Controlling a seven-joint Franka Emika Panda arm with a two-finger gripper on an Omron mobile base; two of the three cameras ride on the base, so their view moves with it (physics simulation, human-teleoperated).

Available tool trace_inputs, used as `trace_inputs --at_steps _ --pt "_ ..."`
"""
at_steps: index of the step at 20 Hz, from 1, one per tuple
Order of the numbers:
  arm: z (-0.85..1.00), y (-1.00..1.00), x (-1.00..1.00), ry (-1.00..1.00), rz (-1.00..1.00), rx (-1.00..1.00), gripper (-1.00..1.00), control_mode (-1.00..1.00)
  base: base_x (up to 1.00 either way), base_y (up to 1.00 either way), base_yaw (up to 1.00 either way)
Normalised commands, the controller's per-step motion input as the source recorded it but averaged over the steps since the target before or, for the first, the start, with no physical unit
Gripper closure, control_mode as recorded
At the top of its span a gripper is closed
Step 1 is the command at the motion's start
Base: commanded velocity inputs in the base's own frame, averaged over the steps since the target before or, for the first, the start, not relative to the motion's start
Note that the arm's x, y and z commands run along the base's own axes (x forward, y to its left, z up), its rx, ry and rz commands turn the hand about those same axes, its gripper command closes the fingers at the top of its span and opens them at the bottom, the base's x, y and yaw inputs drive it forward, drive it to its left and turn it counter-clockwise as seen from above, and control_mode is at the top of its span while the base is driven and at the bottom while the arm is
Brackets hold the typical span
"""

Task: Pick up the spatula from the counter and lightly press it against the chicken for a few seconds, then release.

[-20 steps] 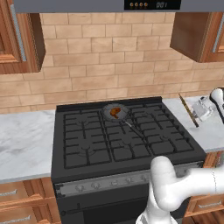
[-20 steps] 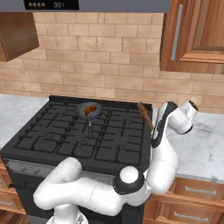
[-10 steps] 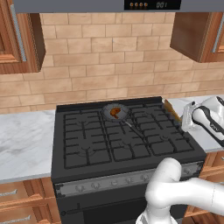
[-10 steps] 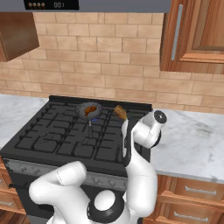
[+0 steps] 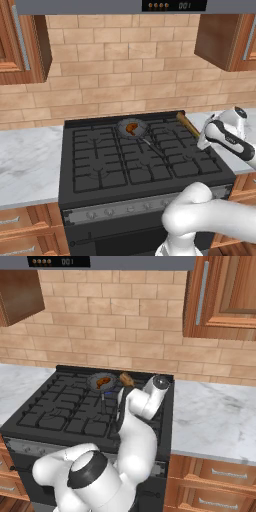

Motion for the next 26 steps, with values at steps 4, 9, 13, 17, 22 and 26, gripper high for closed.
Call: trace_inputs --at_steps 4,9,13,17,22,26 --pt "0.53 0.11 0.04 0.23 0.00 0.00 1.00 -1.00 0.00 0.00 0.00" --pt "0.19 0.25 0.02 0.08 0.00 -0.08 1.00 -1.00 0.00 0.00 0.00" --pt "0.00 0.30 0.00 0.00 0.00 -0.08 1.00 -1.00 0.00 0.00 0.00" --pt "0.00 0.29 0.00 0.00 0.00 -0.09 1.00 -1.00 0.00 0.00 0.00" --pt "0.00 0.30 0.00 0.00 0.00 -0.09 1.00 -1.00 0.00 0.00 0.00" --pt "0.00 0.32 0.00 0.00 0.00 -0.10 1.00 -1.00 0.00 0.00 0.00"
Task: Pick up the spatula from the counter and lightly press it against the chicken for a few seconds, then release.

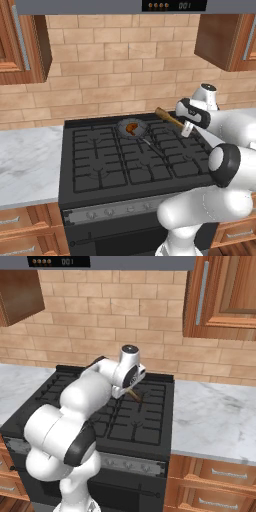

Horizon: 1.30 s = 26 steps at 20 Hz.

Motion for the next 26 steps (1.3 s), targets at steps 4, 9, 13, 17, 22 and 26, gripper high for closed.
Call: trace_inputs --at_steps 4,9,13,17,22,26 --pt "0.09 0.31 0.00 0.00 0.00 -0.12 1.00 -1.00 0.00 0.00 0.00" --pt "0.16 0.22 0.01 -0.05 0.01 -0.06 1.00 -1.00 0.00 0.00 0.00" --pt "0.14 0.06 0.12 -0.01 0.14 -0.08 1.00 -1.00 0.00 0.00 0.00" --pt "0.02 0.00 0.25 0.01 0.19 -0.06 1.00 -1.00 0.00 0.00 0.00" --pt "0.02 0.01 0.29 0.04 0.17 -0.06 1.00 -1.00 0.00 0.00 0.00" --pt "0.00 0.16 0.25 0.05 0.07 -0.06 1.00 -1.00 0.00 0.00 0.00"
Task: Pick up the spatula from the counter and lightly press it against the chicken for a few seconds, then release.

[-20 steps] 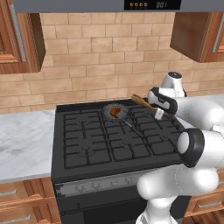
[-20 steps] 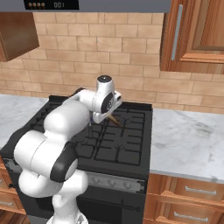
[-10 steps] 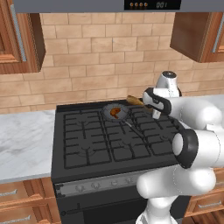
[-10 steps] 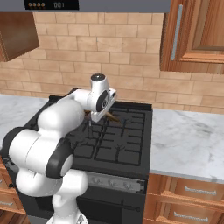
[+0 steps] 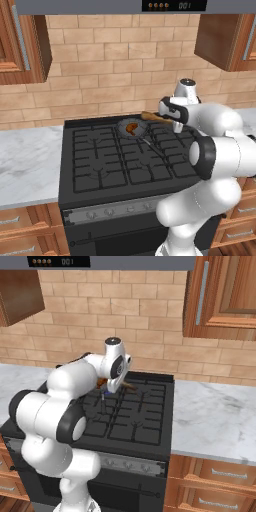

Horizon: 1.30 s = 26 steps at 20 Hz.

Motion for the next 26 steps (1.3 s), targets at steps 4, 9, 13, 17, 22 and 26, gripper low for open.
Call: trace_inputs --at_steps 4,9,13,17,22,26 --pt "0.00 0.13 0.26 0.05 0.01 -0.09 1.00 -1.00 0.00 0.00 0.00" --pt "0.00 0.04 0.17 0.02 0.00 -0.14 1.00 -1.00 0.00 0.00 0.00" --pt "0.00 0.09 0.20 0.01 0.00 -0.11 1.00 -1.00 0.00 0.00 0.00" --pt "-0.11 0.12 0.25 0.03 0.00 -0.07 1.00 -1.00 0.00 0.00 0.00" --pt "-0.15 0.09 0.26 0.04 0.00 -0.06 1.00 -1.00 0.00 0.00 0.00" --pt "-0.14 0.06 0.26 0.04 0.00 -0.07 1.00 -1.00 0.00 0.00 0.00"
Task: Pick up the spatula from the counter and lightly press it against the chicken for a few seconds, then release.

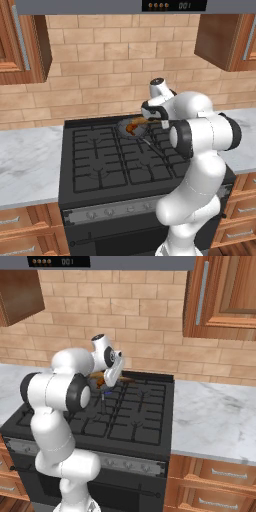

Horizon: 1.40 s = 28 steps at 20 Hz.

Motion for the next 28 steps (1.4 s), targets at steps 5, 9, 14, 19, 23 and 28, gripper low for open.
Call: trace_inputs --at_steps 5,9,14,19,23,28 --pt "-0.09 0.04 0.22 0.03 0.00 -0.06 1.00 -1.00 0.00 0.00 0.00" --pt "-0.12 0.01 0.18 0.04 0.00 -0.06 1.00 -1.00 0.00 0.00 0.00" --pt "-0.14 0.00 0.16 0.03 0.00 -0.05 1.00 -1.00 0.00 0.00 0.00" --pt "-0.10 0.04 0.19 0.02 0.00 -0.01 1.00 -1.00 0.00 0.00 0.00" --pt "-0.01 0.04 0.24 0.00 0.01 0.00 1.00 -1.00 0.00 0.00 0.00" --pt "-0.04 0.00 0.25 0.00 0.01 0.00 1.00 -1.00 0.00 0.00 0.00"
